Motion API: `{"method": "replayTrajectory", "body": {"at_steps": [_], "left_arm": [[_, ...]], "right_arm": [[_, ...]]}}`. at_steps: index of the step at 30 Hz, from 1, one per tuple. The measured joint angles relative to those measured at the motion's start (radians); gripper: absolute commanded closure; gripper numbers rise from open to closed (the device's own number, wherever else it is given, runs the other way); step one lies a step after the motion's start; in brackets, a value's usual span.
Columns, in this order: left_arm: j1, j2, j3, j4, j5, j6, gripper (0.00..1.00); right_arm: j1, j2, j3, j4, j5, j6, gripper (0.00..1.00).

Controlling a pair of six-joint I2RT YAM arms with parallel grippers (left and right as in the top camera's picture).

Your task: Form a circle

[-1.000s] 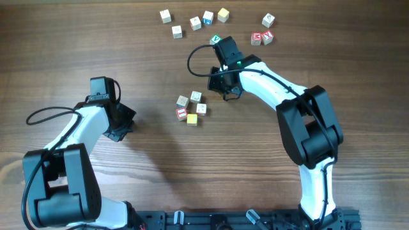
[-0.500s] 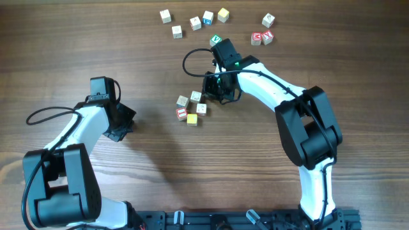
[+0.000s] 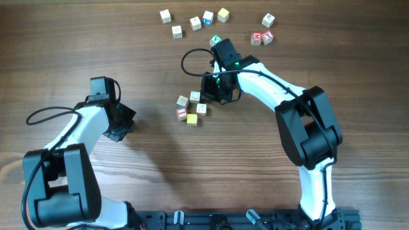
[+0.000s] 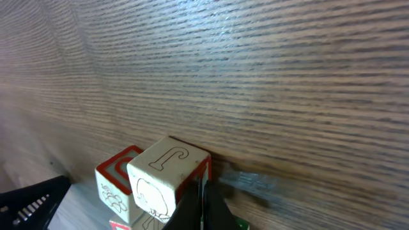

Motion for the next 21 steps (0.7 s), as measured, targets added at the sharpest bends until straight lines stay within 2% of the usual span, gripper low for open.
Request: {"method": "replayTrajectory", "body": {"at_steps": [21], "left_arm": [[0.000,0.000,0.000,0.000,0.000,0.000,0.96]], "right_arm": [[0.000,0.000,0.000,-0.029,-0.035,0.019,0.96]]}}
